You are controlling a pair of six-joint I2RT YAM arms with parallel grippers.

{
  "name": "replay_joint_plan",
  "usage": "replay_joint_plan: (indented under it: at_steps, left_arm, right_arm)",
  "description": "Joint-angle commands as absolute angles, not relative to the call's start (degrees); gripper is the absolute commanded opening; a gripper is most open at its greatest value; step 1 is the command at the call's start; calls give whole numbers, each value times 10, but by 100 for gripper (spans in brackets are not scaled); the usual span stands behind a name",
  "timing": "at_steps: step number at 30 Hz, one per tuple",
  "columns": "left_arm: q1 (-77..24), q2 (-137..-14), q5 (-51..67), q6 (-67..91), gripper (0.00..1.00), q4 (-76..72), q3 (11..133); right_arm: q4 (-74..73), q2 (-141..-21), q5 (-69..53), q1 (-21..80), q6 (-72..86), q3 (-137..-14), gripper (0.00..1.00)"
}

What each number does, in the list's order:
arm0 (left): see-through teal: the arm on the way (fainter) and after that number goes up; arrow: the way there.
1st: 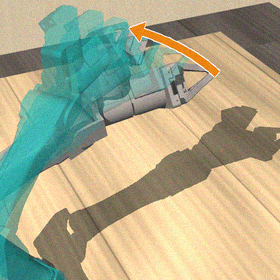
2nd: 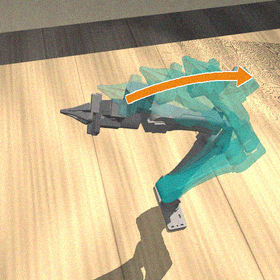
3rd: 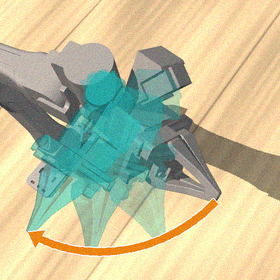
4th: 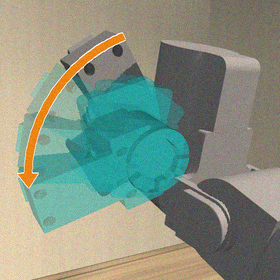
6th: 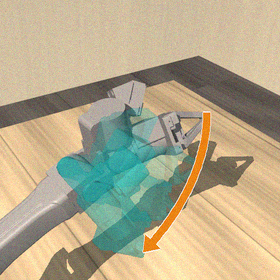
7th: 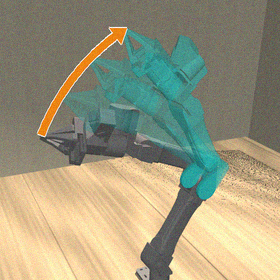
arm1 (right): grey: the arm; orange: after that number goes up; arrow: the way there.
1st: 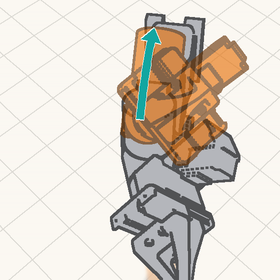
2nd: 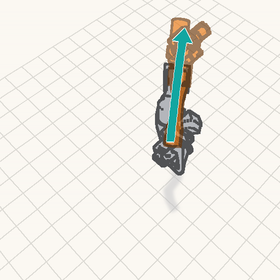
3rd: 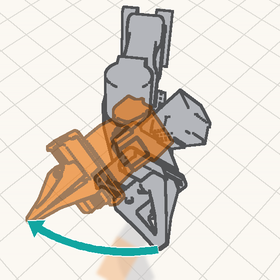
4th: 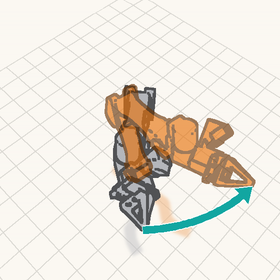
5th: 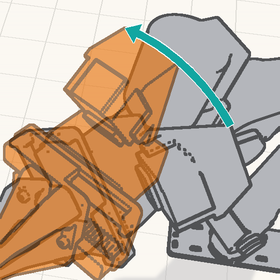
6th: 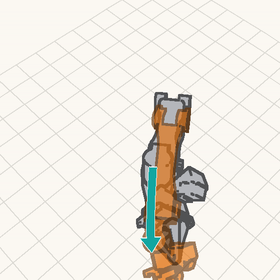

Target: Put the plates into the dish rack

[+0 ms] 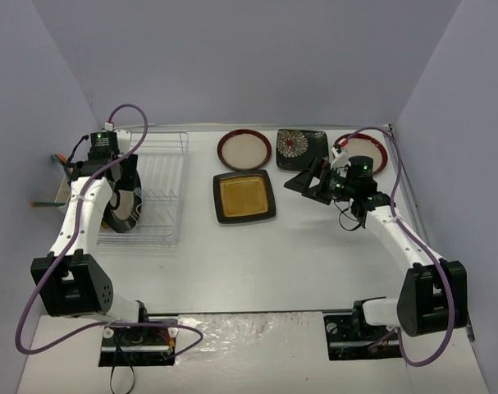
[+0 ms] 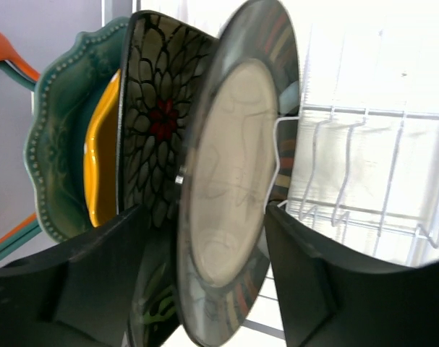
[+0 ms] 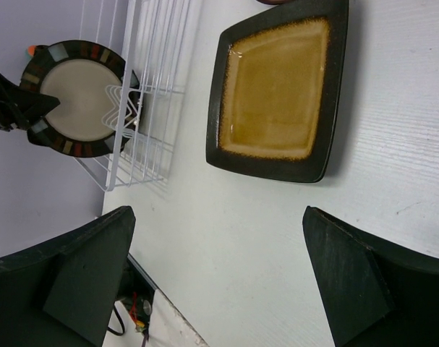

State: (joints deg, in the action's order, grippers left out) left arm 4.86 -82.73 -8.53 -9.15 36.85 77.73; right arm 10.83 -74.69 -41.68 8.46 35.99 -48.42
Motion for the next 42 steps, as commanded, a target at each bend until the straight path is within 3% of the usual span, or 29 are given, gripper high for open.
replay_joint_plan:
  at_steps: [1,3,10,19,33,42]
  left_arm:
    - [56,-776,-99,-75,71,358,823]
    - [55,-768,-89,-62,81,370,833]
    - [56,-723,-65,4,97,417,860]
    - [55,-634,57,107,97,440,815]
    - [54,-583,200,179,97,411,729]
    - [53,-570,246,211,97,392,704]
  right_arm:
    - [110,-767,-367,116,333,-521,98]
    - [108,-796,-349,129,325,-529,98]
    - [101,-893,-291,167,283,-575,96]
    - [101,-1045,-298,173,229,-651,84]
    - [155,-1158,-373,174,228,-667,67]
    - [171,-1200,-356,175,241,-662,41]
